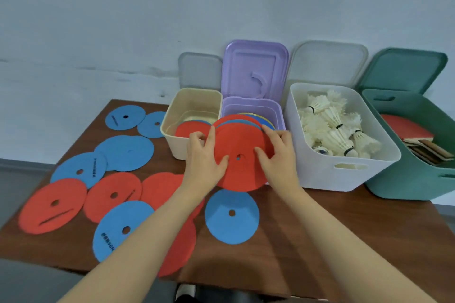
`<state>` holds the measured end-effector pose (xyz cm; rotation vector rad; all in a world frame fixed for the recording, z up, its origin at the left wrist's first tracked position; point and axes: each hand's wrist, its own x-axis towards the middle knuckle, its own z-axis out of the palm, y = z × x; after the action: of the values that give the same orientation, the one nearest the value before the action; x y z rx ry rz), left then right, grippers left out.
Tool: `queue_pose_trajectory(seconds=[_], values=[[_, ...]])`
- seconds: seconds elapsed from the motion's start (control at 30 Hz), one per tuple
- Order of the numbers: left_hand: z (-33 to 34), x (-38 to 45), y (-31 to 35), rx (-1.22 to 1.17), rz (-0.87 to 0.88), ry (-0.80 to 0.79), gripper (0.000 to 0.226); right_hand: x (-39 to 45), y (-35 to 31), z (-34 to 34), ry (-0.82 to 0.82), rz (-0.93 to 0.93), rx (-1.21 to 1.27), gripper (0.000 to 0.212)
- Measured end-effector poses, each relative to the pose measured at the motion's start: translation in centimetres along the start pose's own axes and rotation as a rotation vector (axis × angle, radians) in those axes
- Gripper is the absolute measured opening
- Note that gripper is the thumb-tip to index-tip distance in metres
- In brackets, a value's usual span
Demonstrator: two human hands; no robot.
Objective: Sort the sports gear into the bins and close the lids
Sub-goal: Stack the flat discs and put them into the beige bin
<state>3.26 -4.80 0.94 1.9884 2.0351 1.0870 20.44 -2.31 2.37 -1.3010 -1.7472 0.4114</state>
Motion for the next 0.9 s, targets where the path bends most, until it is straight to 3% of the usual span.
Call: queue_pose_trajectory(seconds=[0.2, 0.47, 0.7, 0.9], values=[[-2.3, 7.6, -5.5, 0.166, -0.008, -0.062, 0.079, 6.2, -2.6, 6.0, -0.025, 0.051, 0.007, 0.05], [-2.7, 17.5, -13.0, 0.218, 0.007, -0.192, 0.078, 13.8, -4.0, 14.9, -0.079, 0.171, -0.027, 0.052], [-0.1, 20.0, -18.0, 0.464, 0.087, -0.487, 0.074, 14.1, -1.0, 19.8, -0.331, 0.313, -0.542, 0.041], [-0.7, 18.3, -17.8, 0.402, 0.162, -0.4, 0.061, 11.8, -0.9, 19.1, -0.323, 0.208, -0.563, 0.05]])
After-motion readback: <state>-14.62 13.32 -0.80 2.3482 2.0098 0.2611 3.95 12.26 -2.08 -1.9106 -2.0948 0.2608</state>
